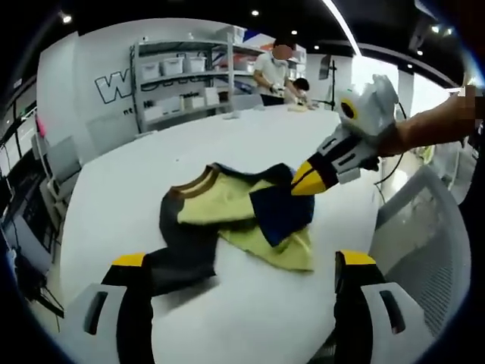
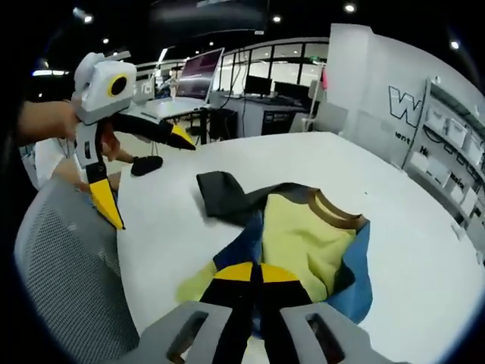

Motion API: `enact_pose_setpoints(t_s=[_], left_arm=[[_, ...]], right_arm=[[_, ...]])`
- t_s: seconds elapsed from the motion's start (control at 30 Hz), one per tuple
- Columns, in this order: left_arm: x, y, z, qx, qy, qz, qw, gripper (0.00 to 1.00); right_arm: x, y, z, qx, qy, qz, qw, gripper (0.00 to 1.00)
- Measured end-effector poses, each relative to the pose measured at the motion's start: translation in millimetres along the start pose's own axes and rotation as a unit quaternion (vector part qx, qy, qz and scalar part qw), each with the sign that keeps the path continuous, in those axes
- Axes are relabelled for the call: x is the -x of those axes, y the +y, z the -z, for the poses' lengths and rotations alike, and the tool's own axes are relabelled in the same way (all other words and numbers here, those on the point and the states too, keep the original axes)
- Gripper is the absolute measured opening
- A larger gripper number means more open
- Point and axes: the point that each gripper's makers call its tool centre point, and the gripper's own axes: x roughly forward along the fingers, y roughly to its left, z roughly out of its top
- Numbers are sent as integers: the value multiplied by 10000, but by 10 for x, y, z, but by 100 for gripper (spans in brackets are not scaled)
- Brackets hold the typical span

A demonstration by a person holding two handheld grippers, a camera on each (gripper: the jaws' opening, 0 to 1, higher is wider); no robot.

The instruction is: Fold the garment on the visible template until the final outline fits inside the template.

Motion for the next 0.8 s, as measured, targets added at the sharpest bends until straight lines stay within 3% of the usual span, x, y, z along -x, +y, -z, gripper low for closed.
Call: enact_pose_setpoints(t_s=[0.37, 0.8], left_arm=[[-36, -55, -58, -42, -46, 91, 9999, 98], [-44, -57, -76, -75, -89, 136, 9998, 98]], right_arm=[[419, -313, 61, -255, -81, 432, 9987, 0], [713, -666, 153, -276, -42, 857, 9959, 0]])
